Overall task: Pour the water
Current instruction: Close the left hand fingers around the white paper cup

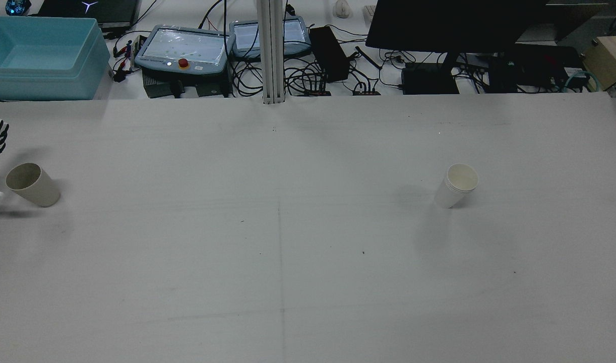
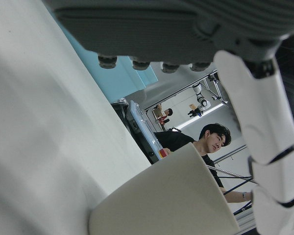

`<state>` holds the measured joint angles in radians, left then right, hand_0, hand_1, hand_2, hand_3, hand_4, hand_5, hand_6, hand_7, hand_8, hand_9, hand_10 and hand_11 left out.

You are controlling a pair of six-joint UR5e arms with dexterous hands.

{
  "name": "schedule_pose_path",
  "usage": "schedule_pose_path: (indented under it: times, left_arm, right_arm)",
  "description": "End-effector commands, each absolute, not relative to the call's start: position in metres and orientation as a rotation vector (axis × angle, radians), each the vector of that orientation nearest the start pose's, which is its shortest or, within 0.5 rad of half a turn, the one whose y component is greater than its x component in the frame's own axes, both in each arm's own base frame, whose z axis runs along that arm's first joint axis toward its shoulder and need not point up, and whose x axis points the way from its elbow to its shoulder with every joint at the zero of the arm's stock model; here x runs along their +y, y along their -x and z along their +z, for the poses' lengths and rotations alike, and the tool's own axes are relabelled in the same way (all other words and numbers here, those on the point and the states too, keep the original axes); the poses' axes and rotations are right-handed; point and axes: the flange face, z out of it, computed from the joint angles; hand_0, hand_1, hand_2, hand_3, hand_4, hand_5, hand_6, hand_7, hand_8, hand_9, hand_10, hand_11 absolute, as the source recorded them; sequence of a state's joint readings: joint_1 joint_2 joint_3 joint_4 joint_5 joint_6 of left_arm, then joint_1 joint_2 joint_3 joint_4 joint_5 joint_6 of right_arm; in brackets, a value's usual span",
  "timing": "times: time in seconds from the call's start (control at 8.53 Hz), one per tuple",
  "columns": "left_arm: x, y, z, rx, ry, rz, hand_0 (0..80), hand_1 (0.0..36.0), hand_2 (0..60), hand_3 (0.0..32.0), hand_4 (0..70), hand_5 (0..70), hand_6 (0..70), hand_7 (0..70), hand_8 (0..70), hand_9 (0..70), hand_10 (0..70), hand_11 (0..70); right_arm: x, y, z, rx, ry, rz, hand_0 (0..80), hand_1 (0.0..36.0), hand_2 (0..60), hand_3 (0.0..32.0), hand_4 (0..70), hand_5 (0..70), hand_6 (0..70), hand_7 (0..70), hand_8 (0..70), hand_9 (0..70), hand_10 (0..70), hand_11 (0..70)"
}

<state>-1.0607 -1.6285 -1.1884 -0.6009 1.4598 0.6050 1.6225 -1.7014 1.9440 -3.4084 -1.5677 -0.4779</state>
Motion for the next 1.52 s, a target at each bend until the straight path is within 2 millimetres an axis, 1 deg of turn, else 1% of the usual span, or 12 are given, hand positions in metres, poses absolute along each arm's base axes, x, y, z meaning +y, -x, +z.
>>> schedule_pose_path:
  times: [0.0,0.12,0.23,0.35,0.47,0.59,0.7,0.82,1.06,1.17,1.29,1.41]
  left_arm:
    - [-0.52,-0.167,0.774,2.141,-0.069,-1.413,46.6,13.1,10.3,9.4,2.9,0.0,0.0,2.1,0.0,0.0,1.4,3.6]
    - [-0.518,-0.173,0.774,2.137,-0.057,-1.405,46.9,13.3,9.7,6.4,4.7,0.0,0.0,3.0,0.0,0.0,1.4,3.6]
    - [-0.519,-0.174,0.772,2.141,-0.053,-1.405,47.5,11.6,4.4,2.0,8.7,0.0,0.0,3.4,0.0,0.0,1.3,3.4]
    - [-0.521,-0.175,0.77,2.145,-0.051,-1.403,48.3,8.6,0.0,0.0,13.6,0.0,0.0,2.9,0.0,0.0,0.9,2.8]
    - [-0.528,-0.18,0.764,2.149,-0.053,-1.399,48.5,8.2,0.0,0.2,14.3,0.0,0.0,2.9,0.0,0.0,0.7,2.6]
    - [-0.532,-0.183,0.761,2.153,-0.059,-1.394,48.3,9.3,0.0,1.0,13.0,0.0,0.0,3.3,0.0,0.0,0.9,2.8]
    - [-0.534,-0.184,0.761,2.153,-0.06,-1.394,47.5,11.0,3.2,2.0,10.4,0.0,0.0,4.0,0.0,0.0,1.2,3.3]
    - [-0.538,-0.187,0.757,2.158,-0.058,-1.391,46.5,14.0,14.4,2.2,6.4,0.0,0.0,4.1,0.0,0.1,1.5,3.6]
    - [-0.538,-0.187,0.76,2.155,-0.057,-1.394,46.1,16.0,21.8,3.0,3.9,0.0,0.0,4.1,0.0,0.1,1.6,3.9]
    - [-0.537,-0.186,0.761,2.161,-0.053,-1.393,45.9,15.5,20.9,2.8,4.4,0.0,0.0,4.1,0.0,0.0,1.9,4.2]
    - [-0.537,-0.186,0.762,2.16,-0.058,-1.392,44.9,16.7,26.8,2.6,2.6,0.0,0.0,4.0,0.0,0.0,2.0,4.4]
    - [-0.536,-0.185,0.763,2.16,-0.055,-1.392,46.3,14.5,17.0,0.6,7.0,0.0,0.0,3.6,0.0,0.0,2.0,4.4]
  right_arm:
    - [-0.415,-0.155,0.591,2.349,0.639,-2.435,43.0,4.2,0.0,0.0,9.0,8.6,2.0,5.3,2.4,0.0,0.0,0.0]
    - [-0.415,-0.155,0.592,2.347,0.638,-2.437,43.0,4.1,0.0,0.0,8.9,8.6,1.9,5.0,2.4,0.0,0.0,0.0]
    - [-0.415,-0.155,0.592,2.347,0.638,-2.437,43.0,4.1,0.0,0.0,9.0,8.8,2.0,5.3,2.5,0.0,0.0,0.0]
    - [-0.416,-0.154,0.592,2.349,0.637,-2.438,43.0,4.3,0.0,0.0,9.0,8.9,2.1,5.3,2.4,0.0,0.0,0.0]
    - [-0.416,-0.154,0.592,2.349,0.637,-2.438,43.0,4.3,0.0,0.0,9.0,8.9,2.1,5.3,2.3,0.0,0.0,0.0]
    - [-0.416,-0.154,0.592,2.349,0.637,-2.438,43.0,4.3,0.0,0.0,9.0,8.9,2.2,5.5,2.3,0.0,0.0,0.0]
    - [-0.416,-0.154,0.592,2.349,0.637,-2.438,43.0,4.4,0.0,0.0,8.9,8.8,2.2,5.5,2.2,0.0,0.0,0.0]
    - [-0.415,-0.154,0.592,2.349,0.637,-2.438,43.0,4.3,0.0,0.0,9.0,8.7,2.1,5.3,2.4,0.0,0.0,0.0]
    - [-0.415,-0.154,0.592,2.35,0.635,-2.438,43.0,4.3,0.0,0.0,9.0,8.9,2.0,5.2,2.3,0.0,0.0,0.0]
    - [-0.415,-0.153,0.592,2.352,0.633,-2.439,43.0,4.3,0.0,0.0,9.0,8.6,2.0,5.2,2.3,0.0,0.0,0.0]
    - [-0.415,-0.153,0.591,2.353,0.632,-2.436,43.0,4.3,0.0,0.0,9.0,8.9,2.0,5.2,2.4,0.0,0.0,0.0]
    - [-0.415,-0.154,0.59,2.353,0.634,-2.434,43.0,4.2,0.0,0.0,9.0,8.9,2.1,5.3,2.4,0.0,0.0,0.0]
